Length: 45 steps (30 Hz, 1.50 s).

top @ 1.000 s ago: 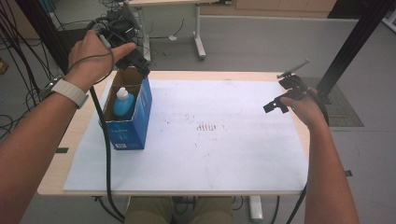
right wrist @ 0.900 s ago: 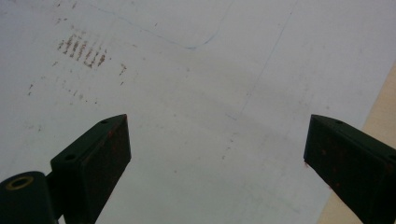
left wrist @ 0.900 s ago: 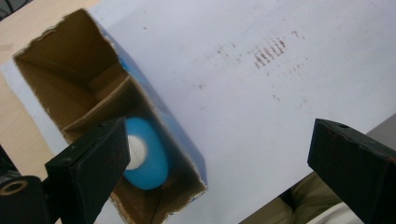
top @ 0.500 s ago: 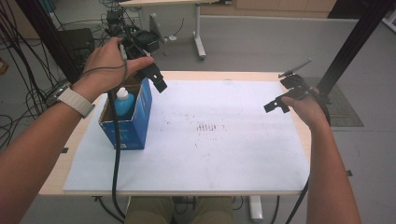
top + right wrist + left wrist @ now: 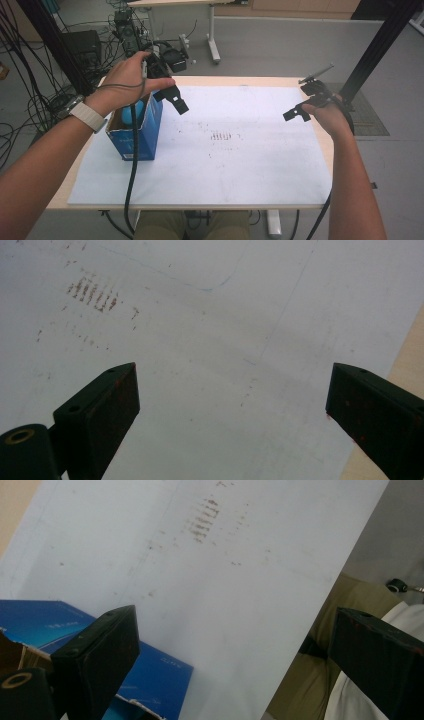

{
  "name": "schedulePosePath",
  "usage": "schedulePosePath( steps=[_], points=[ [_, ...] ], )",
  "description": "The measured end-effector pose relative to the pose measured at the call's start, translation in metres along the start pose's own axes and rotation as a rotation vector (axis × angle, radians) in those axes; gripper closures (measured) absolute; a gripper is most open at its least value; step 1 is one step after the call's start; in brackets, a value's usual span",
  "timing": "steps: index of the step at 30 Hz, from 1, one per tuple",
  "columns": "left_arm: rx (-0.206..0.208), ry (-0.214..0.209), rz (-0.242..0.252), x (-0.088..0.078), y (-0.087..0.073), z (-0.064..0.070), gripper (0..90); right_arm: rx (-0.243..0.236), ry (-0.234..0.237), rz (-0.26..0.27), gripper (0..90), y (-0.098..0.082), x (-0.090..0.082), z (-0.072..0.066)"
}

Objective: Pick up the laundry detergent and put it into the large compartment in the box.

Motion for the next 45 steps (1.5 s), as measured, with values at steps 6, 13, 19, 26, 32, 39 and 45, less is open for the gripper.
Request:
schedulePosePath(
  steps=[6,13,19,26,32,39,45],
  points=[
    [0.050,-0.023,-0.019,0.008,0.003,0.004,6.6,-0.007,0.000,0.004,6.8,0.002,-0.001,-0.003],
    [0.136,-0.026,-0.031,0.020,0.005,0.013,6.6,-0.005,0.001,0.004,6.7,0.001,-0.001,-0.004],
    [0.201,-0.038,-0.058,0.031,0.011,0.022,6.6,-0.007,0.001,-0.001,6.7,0.002,0.001,-0.005],
    [0.248,-0.059,-0.056,0.038,0.012,0.024,6.5,-0.008,0.000,0.000,6.7,0.002,0.000,-0.005],
    [0.269,-0.057,-0.065,0.046,0.015,0.024,6.2,-0.009,0.003,-0.002,6.7,0.002,0.001,-0.005],
    [0.299,-0.060,-0.067,0.052,0.017,0.026,6.1,-0.005,0.001,-0.002,6.7,0.001,0.002,-0.004],
    [0.307,-0.068,-0.072,0.058,0.018,0.027,6.2,-0.004,0.001,-0.001,6.7,0.002,0.002,-0.005]
  ],
)
Point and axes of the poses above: each handheld gripper's, and its own axes: x roughly forward along the jaws, y roughly out of its top, z roughly to its right, the point moved 3 cm from there along x, roughly forward along the jaws, and after that the axes turned 13 degrees about -y, right-handed, at the moved point
